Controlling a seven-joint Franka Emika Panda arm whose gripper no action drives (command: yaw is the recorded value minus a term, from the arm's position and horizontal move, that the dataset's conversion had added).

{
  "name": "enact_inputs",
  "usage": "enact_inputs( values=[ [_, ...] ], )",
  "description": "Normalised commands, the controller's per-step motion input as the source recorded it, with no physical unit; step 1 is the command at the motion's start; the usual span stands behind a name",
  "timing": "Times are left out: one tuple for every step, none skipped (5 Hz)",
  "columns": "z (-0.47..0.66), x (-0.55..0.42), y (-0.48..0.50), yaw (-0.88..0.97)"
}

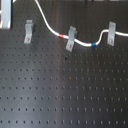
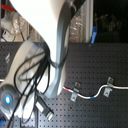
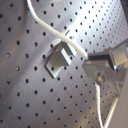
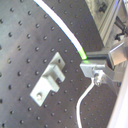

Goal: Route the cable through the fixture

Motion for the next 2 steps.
enact_inputs(
  values=[
    [0.20, -0.099, 0.384, 0.00],
    [0.10, -0.074, 0.014, 0.00]
  ],
)
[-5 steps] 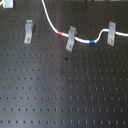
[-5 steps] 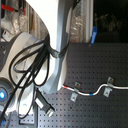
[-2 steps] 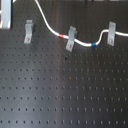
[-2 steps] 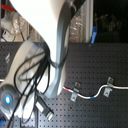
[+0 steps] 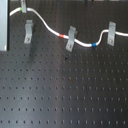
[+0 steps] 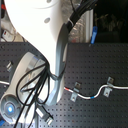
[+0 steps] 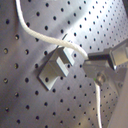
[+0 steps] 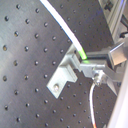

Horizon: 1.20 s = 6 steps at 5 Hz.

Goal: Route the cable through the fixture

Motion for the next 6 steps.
enact_inputs(
  values=[
    [0.03, 0.000, 0.062, -0.03],
    [0.36, 0.059, 0.004, -0.04],
    [0.04, 0.000, 0.000, 0.00],
    [0.35, 0.002, 0.093, -0.04],
    [0.20, 0.001, 0.036, -0.05],
    [0.09, -0.001, 0.005, -0.01]
  ],
)
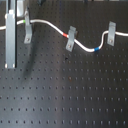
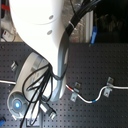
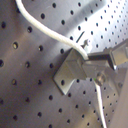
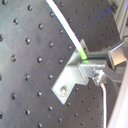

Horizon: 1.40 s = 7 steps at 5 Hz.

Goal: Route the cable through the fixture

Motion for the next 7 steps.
enact_inputs(
  values=[
    [0.16, -0.015, 0.001, 0.00],
    [0.20, -0.274, -0.016, 0.00],
    [0.11, -0.422, 0.020, 0.00],
    [0.07, -0.314, 0.213, 0.00],
    [0.13, -0.180, 0.347, 0.00],
    [0.16, -0.062, 0.302, 0.00],
    [0.26, -0.004, 0.102, 0.00]
  ],
)
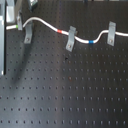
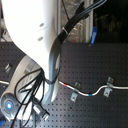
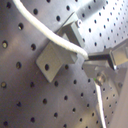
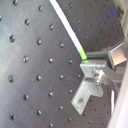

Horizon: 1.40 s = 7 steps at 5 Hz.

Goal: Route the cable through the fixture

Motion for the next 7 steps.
enact_inputs(
  values=[
    [0.21, 0.000, 0.004, 0.00],
    [0.10, 0.036, -0.025, 0.00],
    [0.09, 0.017, -0.172, 0.07],
    [0.07, 0.006, -0.267, 0.12],
    [0.00, -0.002, -0.251, 0.13],
    [0.00, -0.104, -0.296, 0.11],
    [-0.08, -0.248, -0.315, 0.14]
  ],
)
